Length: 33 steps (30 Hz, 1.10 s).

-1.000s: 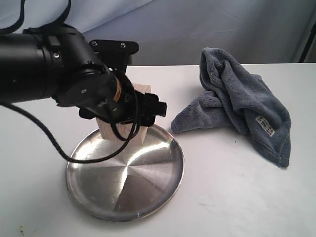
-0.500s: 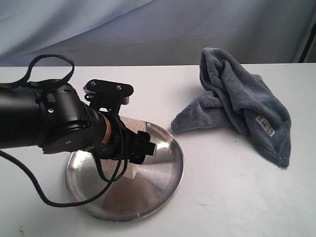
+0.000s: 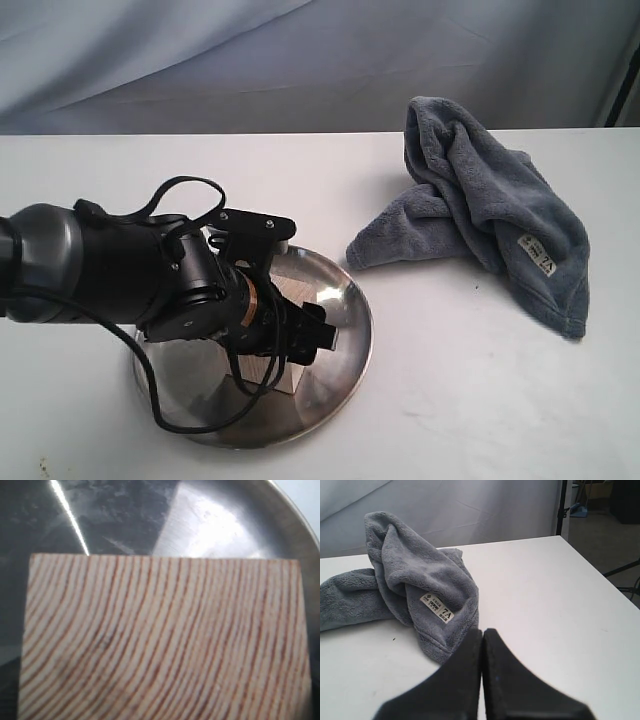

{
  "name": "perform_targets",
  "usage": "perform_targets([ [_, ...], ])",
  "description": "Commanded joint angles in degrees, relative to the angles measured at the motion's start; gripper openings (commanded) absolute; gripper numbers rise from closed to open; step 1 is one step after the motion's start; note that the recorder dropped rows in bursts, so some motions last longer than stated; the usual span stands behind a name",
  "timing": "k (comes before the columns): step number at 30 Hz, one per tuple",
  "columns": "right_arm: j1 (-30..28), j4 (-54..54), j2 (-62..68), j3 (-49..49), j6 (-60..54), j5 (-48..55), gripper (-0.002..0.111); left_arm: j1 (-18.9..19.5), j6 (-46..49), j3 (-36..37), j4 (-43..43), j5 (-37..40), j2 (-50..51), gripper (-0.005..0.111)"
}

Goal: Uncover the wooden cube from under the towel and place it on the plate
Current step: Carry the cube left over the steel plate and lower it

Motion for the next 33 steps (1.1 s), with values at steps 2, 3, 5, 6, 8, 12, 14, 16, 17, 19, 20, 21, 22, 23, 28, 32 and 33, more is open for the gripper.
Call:
perform_targets([
  [2,-0.24,-0.45,-0.21,0.16,0.0,0.0,0.0,0.14,-0.66,0.03,0.49,-2.65,0.13,0.016],
  [3,-0.24,-0.45,-0.21,0.16,0.0,0.0,0.0,0.14,-0.66,0.03,0.49,-2.65,0.13,0.02],
  [5,-0.24,-0.45,-0.21,0.16,0.0,0.0,0.0,0.14,-0.66,0.03,0.49,-2.65,0.13,0.029],
  [6,-0.24,-0.45,-0.21,0.16,0.0,0.0,0.0,0.14,-0.66,0.03,0.49,-2.65,0.13,0.034],
  [8,-0.24,-0.45,-0.21,0.16,0.0,0.0,0.0,0.14,-0.66,0.03,0.49,-2.65,0.13,0.044],
  [12,-0.24,-0.45,-0.21,0.16,0.0,0.0,0.0,0.14,-0.66,0.03,0.49,-2.36,0.13,0.066],
  [14,-0.24,-0.45,-0.21,0.16,0.0,0.0,0.0,0.14,-0.76,-0.12,-0.05,-1.45,0.13,0.073],
  [16,-0.24,-0.45,-0.21,0.16,0.0,0.0,0.0,0.14,-0.76,-0.12,-0.89,-1.33,-0.43,0.079],
  [17,-0.24,-0.45,-0.21,0.16,0.0,0.0,0.0,0.14,-0.76,-0.12,-1.13,-1.33,-0.89,0.082],
  [19,-0.24,-0.45,-0.21,0.16,0.0,0.0,0.0,0.14,-0.76,-0.12,-1.13,-1.2,-1.81,0.085],
  [20,-0.24,-0.45,-0.21,0.16,0.0,0.0,0.0,0.14,-0.76,-0.12,-1.13,-1.2,-2.37,0.087],
  [21,-0.24,-0.45,-0.21,0.16,0.0,0.0,0.0,0.14,-0.76,-0.12,-1.13,-1.11,-2.86,0.088],
  [22,-0.24,-0.45,-0.21,0.16,0.0,0.0,0.0,0.14,-0.76,-0.12,-1.13,-1.11,-3.22,0.088],
  [23,-0.24,-0.45,-0.21,0.16,0.0,0.0,0.0,0.14,-0.76,-0.12,-1.13,-1.11,-3.59,0.089],
  [28,-0.24,-0.45,-0.21,0.16,0.0,0.0,0.0,0.14,-0.51,-0.12,-0.88,-1.07,-6.26,0.089],
  [32,-0.24,-0.45,-0.21,0.16,0.0,0.0,0.0,0.14,-0.51,-0.12,3.06,-1.07,-9.4,0.089],
  [33,-0.24,-0.45,-0.21,0.16,0.0,0.0,0.0,0.14,-0.51,-0.12,4.35,-1.07,-10.27,0.089],
])
